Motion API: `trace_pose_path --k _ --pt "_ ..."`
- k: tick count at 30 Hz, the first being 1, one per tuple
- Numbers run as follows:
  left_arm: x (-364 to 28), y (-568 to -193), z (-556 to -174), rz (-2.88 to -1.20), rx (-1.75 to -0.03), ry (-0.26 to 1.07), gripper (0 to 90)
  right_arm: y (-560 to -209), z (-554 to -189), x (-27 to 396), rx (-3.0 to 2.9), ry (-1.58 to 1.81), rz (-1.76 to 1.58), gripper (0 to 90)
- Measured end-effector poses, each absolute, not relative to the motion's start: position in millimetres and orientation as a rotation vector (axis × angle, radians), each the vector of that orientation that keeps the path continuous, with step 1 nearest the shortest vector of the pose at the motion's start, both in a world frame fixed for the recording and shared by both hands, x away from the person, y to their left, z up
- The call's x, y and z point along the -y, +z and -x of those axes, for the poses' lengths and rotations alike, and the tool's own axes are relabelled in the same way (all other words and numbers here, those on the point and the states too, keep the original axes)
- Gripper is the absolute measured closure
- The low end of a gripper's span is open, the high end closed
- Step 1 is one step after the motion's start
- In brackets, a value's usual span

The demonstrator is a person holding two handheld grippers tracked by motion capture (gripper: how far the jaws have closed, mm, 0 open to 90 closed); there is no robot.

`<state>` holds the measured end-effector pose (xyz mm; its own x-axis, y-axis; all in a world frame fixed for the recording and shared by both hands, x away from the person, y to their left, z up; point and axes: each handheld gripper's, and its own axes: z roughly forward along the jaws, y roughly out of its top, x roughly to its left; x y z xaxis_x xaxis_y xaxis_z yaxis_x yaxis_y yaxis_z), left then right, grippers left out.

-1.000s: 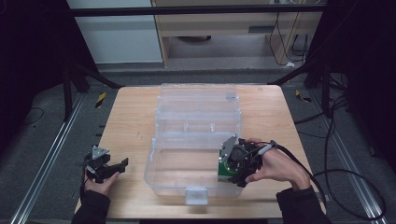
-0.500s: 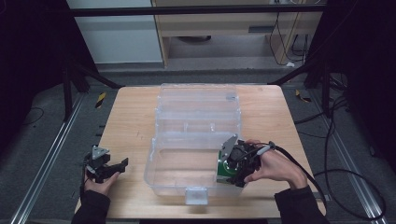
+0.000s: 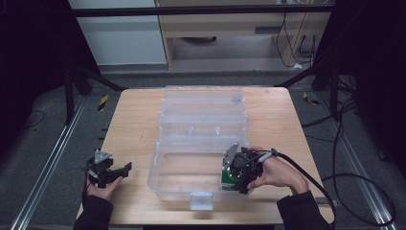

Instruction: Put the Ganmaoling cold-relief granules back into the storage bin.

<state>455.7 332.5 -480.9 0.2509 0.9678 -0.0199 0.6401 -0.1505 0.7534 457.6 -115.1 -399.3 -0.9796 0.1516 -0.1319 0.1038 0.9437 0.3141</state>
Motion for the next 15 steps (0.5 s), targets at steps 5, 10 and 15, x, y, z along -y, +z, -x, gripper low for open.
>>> trace_pose_path --k 5,10,15 --pt "-332.8 -481.6 -456.0 -1.875 -1.465 0.64 22.0 -406.2 -459.2 112.0 -2.951 0.423 -0.182 15.0" --pt "-332.9 -481.5 -456.0 -1.873 -1.465 0.64 22.0 -408.4 -460.0 111.0 -2.956 0.407 -0.184 14.4" --pt "-332.7 -481.5 -456.0 -1.874 -1.464 0.64 22.0 -407.3 -460.7 112.9 -2.951 0.391 -0.205 12.1"
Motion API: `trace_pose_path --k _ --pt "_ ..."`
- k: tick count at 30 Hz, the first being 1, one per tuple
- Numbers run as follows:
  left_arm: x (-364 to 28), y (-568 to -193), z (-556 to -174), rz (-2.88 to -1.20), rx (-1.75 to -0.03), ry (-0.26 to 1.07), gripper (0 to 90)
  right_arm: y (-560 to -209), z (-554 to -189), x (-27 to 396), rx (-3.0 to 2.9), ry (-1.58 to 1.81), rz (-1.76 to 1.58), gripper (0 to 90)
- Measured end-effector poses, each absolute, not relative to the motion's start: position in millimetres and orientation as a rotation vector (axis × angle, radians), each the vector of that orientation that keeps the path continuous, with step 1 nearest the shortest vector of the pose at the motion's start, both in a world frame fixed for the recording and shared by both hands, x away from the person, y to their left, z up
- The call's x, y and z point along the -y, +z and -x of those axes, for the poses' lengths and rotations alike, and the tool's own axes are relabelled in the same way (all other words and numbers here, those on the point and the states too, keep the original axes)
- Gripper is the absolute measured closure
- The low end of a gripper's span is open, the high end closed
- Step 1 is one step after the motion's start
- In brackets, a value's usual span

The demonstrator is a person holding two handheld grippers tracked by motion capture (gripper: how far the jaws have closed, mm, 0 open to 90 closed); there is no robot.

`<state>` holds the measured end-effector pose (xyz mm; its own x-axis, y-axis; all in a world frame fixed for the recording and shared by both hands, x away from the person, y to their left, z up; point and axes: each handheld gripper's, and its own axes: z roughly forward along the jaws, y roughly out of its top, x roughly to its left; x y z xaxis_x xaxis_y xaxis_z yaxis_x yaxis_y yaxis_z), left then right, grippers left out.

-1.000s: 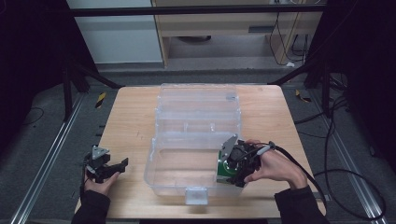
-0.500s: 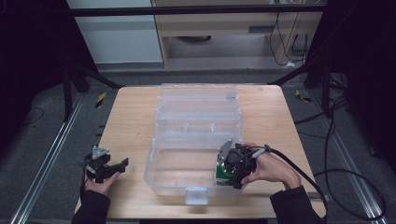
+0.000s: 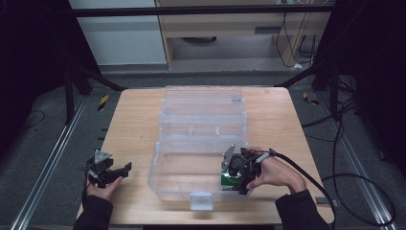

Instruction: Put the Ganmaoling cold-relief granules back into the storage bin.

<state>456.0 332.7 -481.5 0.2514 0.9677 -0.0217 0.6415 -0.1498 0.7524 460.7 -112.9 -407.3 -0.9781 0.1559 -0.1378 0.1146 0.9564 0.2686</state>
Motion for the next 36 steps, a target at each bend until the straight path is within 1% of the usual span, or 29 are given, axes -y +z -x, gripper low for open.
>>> trace_pose_path --k 4,11,12,14,16,18,21,22,26,29,32,33,36 --pt "-333 -481 -456 -1.874 -1.464 0.641 22.0 -400 -460 117 -2.937 0.441 -0.218 12.8" --pt "-333 -481 -456 -1.873 -1.466 0.642 22.0 -379 -454 133 -2.864 0.554 -0.276 10.4" --pt "-333 -481 -456 -1.872 -1.466 0.642 22.0 -369 -452 141 -2.811 0.595 -0.331 9.1" --pt "-333 -481 -456 -1.872 -1.466 0.642 21.9 -366 -452 144 -2.795 0.61 -0.352 8.5" --pt "-333 -481 -456 -1.872 -1.466 0.642 21.9 -356 -450 161 -2.711 0.703 -0.448 7.5" --pt "-333 -481 -456 -1.872 -1.466 0.642 21.9 -352 -448 176 -2.64 0.765 -0.526 6.7" --pt "-333 -481 -456 -1.874 -1.466 0.643 21.9 -352 -446 187 -2.584 0.812 -0.587 4.6" --pt "-332 -481 -456 -1.876 -1.466 0.644 21.9 -355 -443 200 -2.51 0.87 -0.667 5.0" --pt "-332 -481 -456 -1.876 -1.466 0.644 22.0 -369 -439 223 -2.398 0.927 -0.789 3.6" --pt "-332 -482 -456 -1.875 -1.466 0.642 22.2 -378 -438 231 -2.342 0.953 -0.855 3.6" --pt "-332 -482 -456 -1.876 -1.463 0.638 23.2 -401 -441 248 -2.225 0.983 -0.997 3.2" --pt "-332 -482 -456 -1.877 -1.462 0.635 23.2 -401 -441 248 -2.225 0.983 -0.997 3.2" --pt "-332 -482 -456 -1.88 -1.458 0.629 24.4 -416 -444 258 -2.168 0.991 -1.079 3.3"
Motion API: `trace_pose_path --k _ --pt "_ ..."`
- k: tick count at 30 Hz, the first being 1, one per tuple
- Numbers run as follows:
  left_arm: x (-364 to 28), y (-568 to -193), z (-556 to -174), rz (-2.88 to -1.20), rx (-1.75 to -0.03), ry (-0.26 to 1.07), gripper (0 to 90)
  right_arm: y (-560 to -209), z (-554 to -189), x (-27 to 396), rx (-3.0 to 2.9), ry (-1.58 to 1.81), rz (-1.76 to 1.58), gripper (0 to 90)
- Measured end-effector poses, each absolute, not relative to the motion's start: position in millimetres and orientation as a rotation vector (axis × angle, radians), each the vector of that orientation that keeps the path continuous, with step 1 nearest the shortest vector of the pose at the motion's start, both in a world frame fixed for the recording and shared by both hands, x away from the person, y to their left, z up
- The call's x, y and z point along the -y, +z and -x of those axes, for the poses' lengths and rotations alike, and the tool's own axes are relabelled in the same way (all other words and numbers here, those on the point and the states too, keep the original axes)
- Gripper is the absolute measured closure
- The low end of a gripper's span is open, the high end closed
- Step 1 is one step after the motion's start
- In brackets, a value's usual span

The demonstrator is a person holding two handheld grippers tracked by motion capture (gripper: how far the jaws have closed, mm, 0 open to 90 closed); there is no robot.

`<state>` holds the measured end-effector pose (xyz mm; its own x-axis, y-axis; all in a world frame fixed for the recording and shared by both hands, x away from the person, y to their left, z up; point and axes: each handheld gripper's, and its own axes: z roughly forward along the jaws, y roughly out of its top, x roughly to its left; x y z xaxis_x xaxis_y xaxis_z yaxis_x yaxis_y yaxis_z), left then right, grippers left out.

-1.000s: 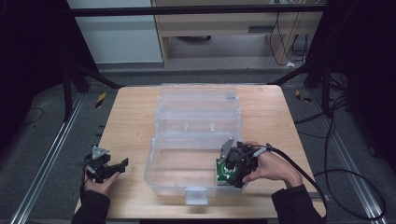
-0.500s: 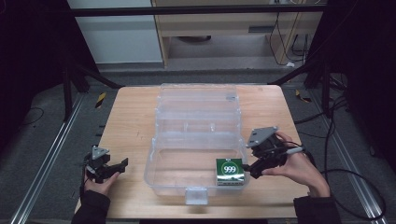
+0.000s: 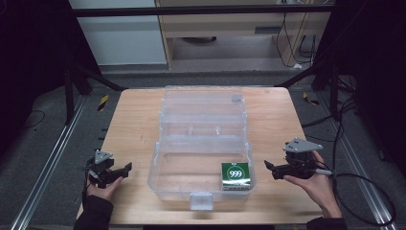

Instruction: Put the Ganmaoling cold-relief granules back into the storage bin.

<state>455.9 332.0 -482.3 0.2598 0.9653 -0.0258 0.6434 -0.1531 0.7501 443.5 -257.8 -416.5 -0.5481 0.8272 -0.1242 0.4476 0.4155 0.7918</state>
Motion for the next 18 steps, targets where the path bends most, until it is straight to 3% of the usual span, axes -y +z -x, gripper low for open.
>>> trace_pose_path --k 18 --pt "-331 -486 -458 -1.903 -1.452 0.62 26.3 -479 -449 300 -1.881 0.995 -1.397 2.3"
